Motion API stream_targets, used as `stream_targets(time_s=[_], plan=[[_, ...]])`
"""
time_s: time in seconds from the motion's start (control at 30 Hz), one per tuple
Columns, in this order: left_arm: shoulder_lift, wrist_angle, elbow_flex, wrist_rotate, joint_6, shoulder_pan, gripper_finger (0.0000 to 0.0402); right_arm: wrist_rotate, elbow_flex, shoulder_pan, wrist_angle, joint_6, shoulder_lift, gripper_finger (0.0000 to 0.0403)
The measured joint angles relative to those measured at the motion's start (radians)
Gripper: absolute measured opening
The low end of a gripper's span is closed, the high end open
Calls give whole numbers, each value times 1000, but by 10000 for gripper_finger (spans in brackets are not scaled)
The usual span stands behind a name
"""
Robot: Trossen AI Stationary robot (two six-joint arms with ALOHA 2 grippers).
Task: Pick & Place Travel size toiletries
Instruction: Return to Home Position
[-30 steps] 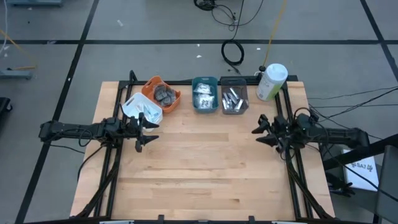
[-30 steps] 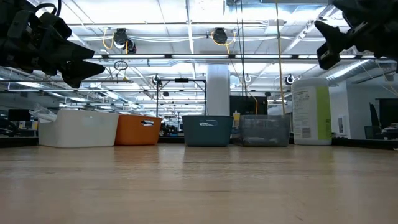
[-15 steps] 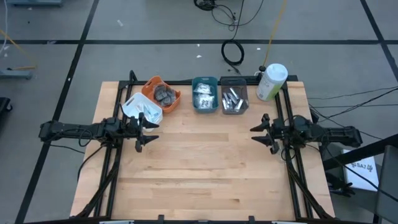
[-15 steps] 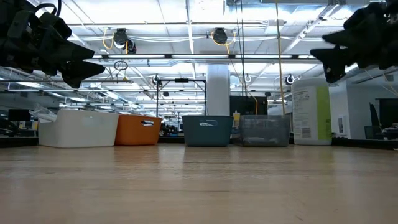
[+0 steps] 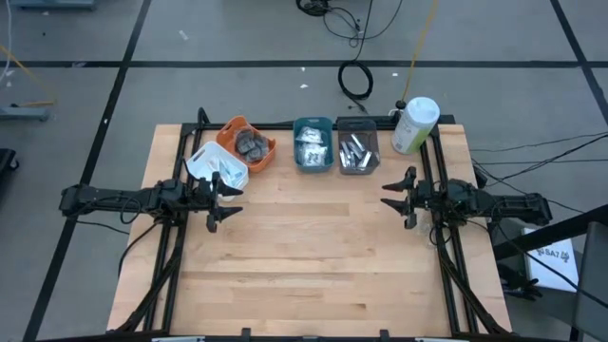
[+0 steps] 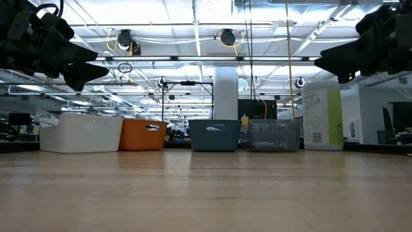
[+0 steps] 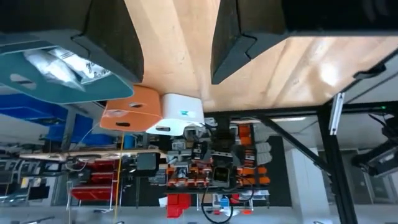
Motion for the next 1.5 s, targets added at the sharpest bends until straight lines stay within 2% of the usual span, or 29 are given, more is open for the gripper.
stream_targets(time_s=[0.33, 1.5], plan=[[0, 0, 0, 0, 0, 0, 255, 8, 0, 0, 82, -18, 6, 178], [0, 1, 0, 0, 0, 0, 255, 3, 0, 0, 85, -17, 7, 175]])
